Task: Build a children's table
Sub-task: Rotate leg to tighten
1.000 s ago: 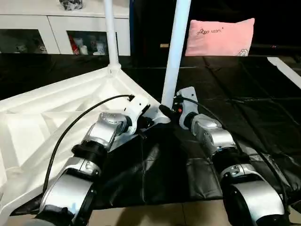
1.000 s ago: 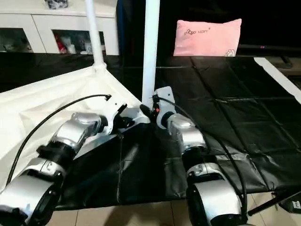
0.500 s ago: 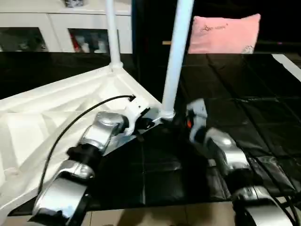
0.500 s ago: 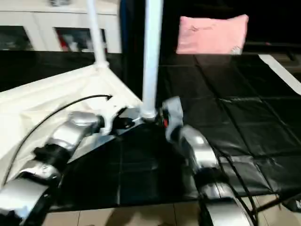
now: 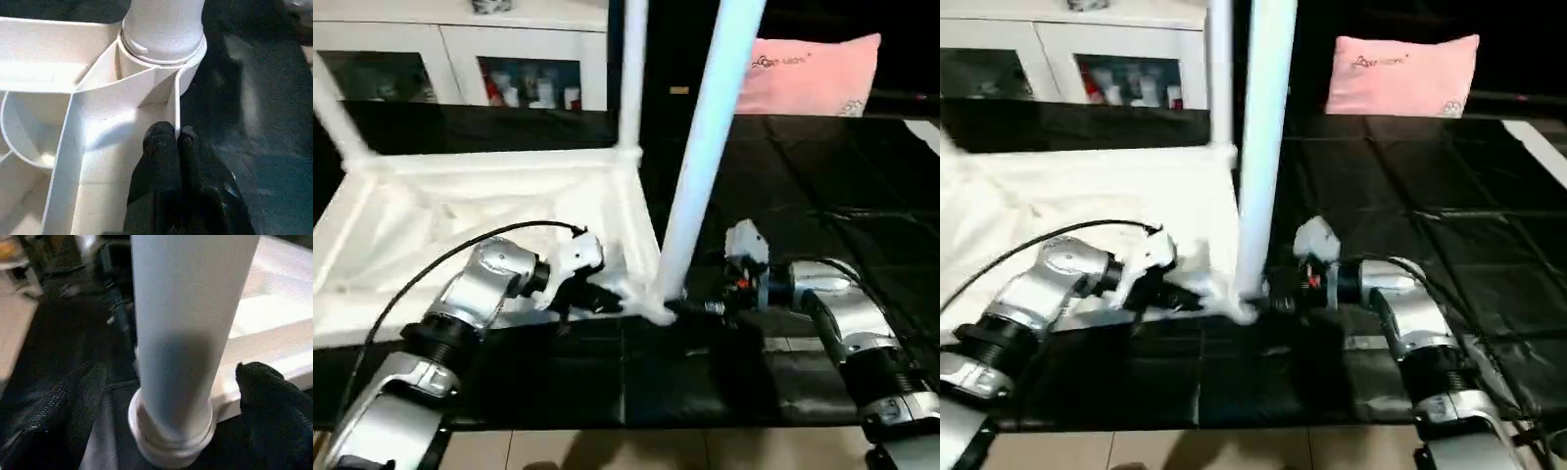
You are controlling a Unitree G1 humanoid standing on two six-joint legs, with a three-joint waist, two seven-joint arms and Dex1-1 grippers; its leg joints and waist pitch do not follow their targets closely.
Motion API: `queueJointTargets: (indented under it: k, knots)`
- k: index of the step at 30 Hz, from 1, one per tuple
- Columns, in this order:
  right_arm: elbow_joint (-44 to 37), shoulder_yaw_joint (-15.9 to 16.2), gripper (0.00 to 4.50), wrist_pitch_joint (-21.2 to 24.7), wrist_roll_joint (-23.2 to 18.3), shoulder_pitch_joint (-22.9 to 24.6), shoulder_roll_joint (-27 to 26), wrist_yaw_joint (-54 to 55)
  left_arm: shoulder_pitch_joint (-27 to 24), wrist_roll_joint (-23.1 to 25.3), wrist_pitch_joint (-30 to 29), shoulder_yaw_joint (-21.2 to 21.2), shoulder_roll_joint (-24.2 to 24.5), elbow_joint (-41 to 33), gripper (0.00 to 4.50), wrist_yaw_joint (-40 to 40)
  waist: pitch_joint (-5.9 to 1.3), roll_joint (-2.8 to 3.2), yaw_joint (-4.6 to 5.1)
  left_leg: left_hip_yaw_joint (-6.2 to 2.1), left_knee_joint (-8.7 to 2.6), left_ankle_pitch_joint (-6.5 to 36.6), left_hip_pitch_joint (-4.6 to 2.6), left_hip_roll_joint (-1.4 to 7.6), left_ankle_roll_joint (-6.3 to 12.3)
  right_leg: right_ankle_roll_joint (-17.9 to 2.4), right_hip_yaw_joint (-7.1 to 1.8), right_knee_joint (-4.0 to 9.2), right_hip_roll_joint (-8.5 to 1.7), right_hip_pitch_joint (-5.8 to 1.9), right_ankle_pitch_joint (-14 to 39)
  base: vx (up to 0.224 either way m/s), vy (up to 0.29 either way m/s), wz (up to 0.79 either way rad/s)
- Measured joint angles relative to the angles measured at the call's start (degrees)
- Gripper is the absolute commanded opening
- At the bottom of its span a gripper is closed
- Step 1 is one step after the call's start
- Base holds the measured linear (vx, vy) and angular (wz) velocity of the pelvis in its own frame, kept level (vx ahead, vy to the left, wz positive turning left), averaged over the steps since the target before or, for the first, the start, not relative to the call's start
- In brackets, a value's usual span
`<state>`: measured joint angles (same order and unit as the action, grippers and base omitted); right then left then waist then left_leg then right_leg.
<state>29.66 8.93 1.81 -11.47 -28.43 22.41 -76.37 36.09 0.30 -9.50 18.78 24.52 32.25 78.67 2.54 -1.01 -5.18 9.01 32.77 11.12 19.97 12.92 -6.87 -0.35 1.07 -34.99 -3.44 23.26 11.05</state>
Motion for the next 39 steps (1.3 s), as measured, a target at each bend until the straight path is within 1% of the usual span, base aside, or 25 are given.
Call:
queueJointTargets:
  k: [3,4,5,7,8,9,11,13,14,15,16,18,19,20,27,32,37,39]
  knots:
    - [1.3,0.8,4.08,-0.2,0.3,-0.1,-0.4,-1.6,0.0,0.0,0.1,0.4,0.7,-0.5,0.00,2.0,0.04,-0.16,-0.06,0.00,0.03,0.0,0.01,0.00,0.00,0.0,0.00,-0.02,-0.01,0.00,0.0,0.000,0.000,0.00]
    - [2.3,1.0,3.79,-0.3,0.4,-0.5,-0.6,-1.7,0.0,-0.1,0.1,0.7,1.1,-0.8,0.00,2.5,0.03,-0.20,-0.05,0.00,0.03,0.0,0.01,0.00,0.00,0.0,0.00,-0.02,-0.01,0.00,0.0,0.000,0.000,0.00]
    - [3.3,1.0,3.70,-0.3,0.6,-1.0,-0.8,-1.8,0.0,-0.1,0.1,1.2,1.5,-1.4,0.00,3.2,0.04,-0.24,-0.07,0.00,0.04,0.0,0.02,0.00,0.00,0.0,0.00,-0.02,-0.01,0.00,0.0,0.000,0.000,0.00]
    - [4.2,1.1,3.69,-0.2,0.6,-1.5,-1.0,-2.4,-0.1,-0.1,0.1,1.7,1.9,-2.1,0.00,4.1,0.08,-0.31,-0.17,0.00,0.04,0.0,0.03,0.00,0.00,0.0,0.00,-0.02,-0.01,0.01,0.0,0.000,0.000,0.00]
    - [4.4,1.3,3.52,-0.1,0.6,-1.8,-1.0,-3.0,-0.1,-0.1,0.1,1.9,2.0,-2.2,0.00,4.4,0.09,-0.34,-0.24,0.00,0.04,0.0,0.03,0.00,0.01,0.0,0.00,-0.02,-0.01,0.01,0.0,0.000,0.000,0.00]
    - [4.4,1.7,3.52,-0.1,0.5,-2.1,-1.0,-3.7,-0.1,-0.1,0.1,2.0,2.0,-2.2,0.00,4.9,0.09,-0.41,-0.30,0.00,0.04,0.0,0.03,0.00,0.01,0.0,0.01,-0.02,-0.01,0.01,0.0,0.000,0.000,0.00]
    - [4.5,2.0,3.24,-0.1,0.2,-2.6,-1.0,-4.6,-0.1,-0.1,0.2,2.2,2.0,-2.3,0.00,5.0,0.09,-0.50,-0.44,0.00,0.05,0.0,0.03,0.00,0.01,0.0,0.01,-0.02,-0.02,0.01,0.0,0.000,0.000,0.00]
    - [4.5,2.3,3.19,-0.1,0.1,-2.7,-1.1,-5.3,-0.1,-0.1,0.2,2.3,1.9,-2.4,0.00,5.0,0.07,-0.57,-0.58,0.00,0.07,0.0,0.03,0.00,0.01,0.0,0.01,-0.04,-0.02,0.01,0.0,0.000,0.000,0.00]
    - [4.6,2.3,3.08,-0.1,0.1,-2.7,-1.2,-5.4,-0.1,-0.1,0.2,2.3,1.9,-2.4,0.00,5.0,0.08,-0.59,-0.61,0.00,0.08,0.0,0.03,0.00,0.01,0.0,0.00,-0.05,-0.02,0.01,0.0,0.000,0.000,0.00]
    - [4.7,2.3,3.08,-0.1,0.1,-2.7,-1.4,-5.4,-0.1,-0.1,0.2,2.4,1.8,-2.4,0.00,5.0,0.08,-0.59,-0.61,0.00,0.08,0.0,0.03,0.00,0.01,0.0,0.00,-0.05,-0.02,0.01,0.0,0.000,0.000,0.00]
    - [4.9,2.3,2.92,-0.1,0.1,-2.7,-1.5,-5.5,-0.1,-0.1,0.2,2.4,1.8,-2.4,0.00,5.0,0.08,-0.60,-0.61,0.00,0.08,0.0,0.03,0.00,0.02,0.0,0.00,-0.06,-0.02,0.01,0.0,0.000,0.000,0.00]
    - [5.0,2.4,2.79,-0.1,0.1,-2.7,-1.5,-6.1,-0.1,-0.1,0.2,2.4,1.8,-2.4,0.00,5.0,0.08,-0.60,-0.65,0.00,0.09,-0.1,0.03,0.00,0.10,0.0,0.01,-0.06,-0.02,0.01,0.0,0.000,0.000,0.00]
    - [5.0,2.4,2.58,0.0,0.0,-2.7,-1.5,-6.3,-0.1,-0.1,0.2,2.4,1.8,-2.4,0.00,5.0,0.08,-0.60,-0.65,0.00,0.09,-0.1,0.03,0.00,0.17,0.0,0.01,-0.06,-0.02,0.01,0.0,0.000,0.000,0.00]
    - [5.0,2.4,2.58,0.1,0.0,-2.7,-1.5,-6.5,-0.1,-0.1,0.2,2.4,1.8,-2.4,0.00,5.0,0.07,-0.60,-0.65,0.00,0.09,-0.1,0.03,0.00,0.22,0.0,0.01,-0.06,-0.02,0.01,0.0,0.000,0.000,0.00]
    - [5.1,2.7,2.07,0.3,-0.1,-2.7,-1.5,-6.7,-0.1,-0.1,0.2,2.5,1.8,-2.4,0.00,5.0,0.07,-0.65,-0.67,0.00,0.12,-0.1,0.03,0.00,0.22,0.0,0.00,-0.10,-0.03,0.01,0.0,0.000,0.000,0.00]
    - [5.3,2.7,1.99,0.5,-0.1,-2.7,-1.5,-6.8,-0.1,-0.1,0.2,2.5,1.8,-2.4,0.00,5.0,0.06,-0.67,-0.71,0.00,0.18,-0.1,0.03,0.00,0.21,0.0,0.00,-0.16,-0.03,0.01,0.0,0.000,0.000,0.00]
    - [4.5,2.6,1.96,3.1,-0.7,-2.4,-1.6,-6.8,-0.3,-0.6,-0.3,2.4,1.6,-2.8,0.00,5.0,0.06,-0.67,-0.72,0.00,0.23,-0.1,0.01,0.00,0.20,0.0,0.00,-0.23,-0.03,0.00,0.0,0.000,0.000,0.00]
    - [4.0,1.8,1.96,4.3,-1.4,-1.5,-2.6,-5.6,-0.4,-0.7,-1.1,2.1,1.3,-2.8,0.00,4.6,0.05,-0.67,-0.74,0.00,0.25,-0.1,-0.01,0.01,0.20,0.0,-0.01,-0.28,-0.03,0.00,0.0,0.000,0.000,0.00]
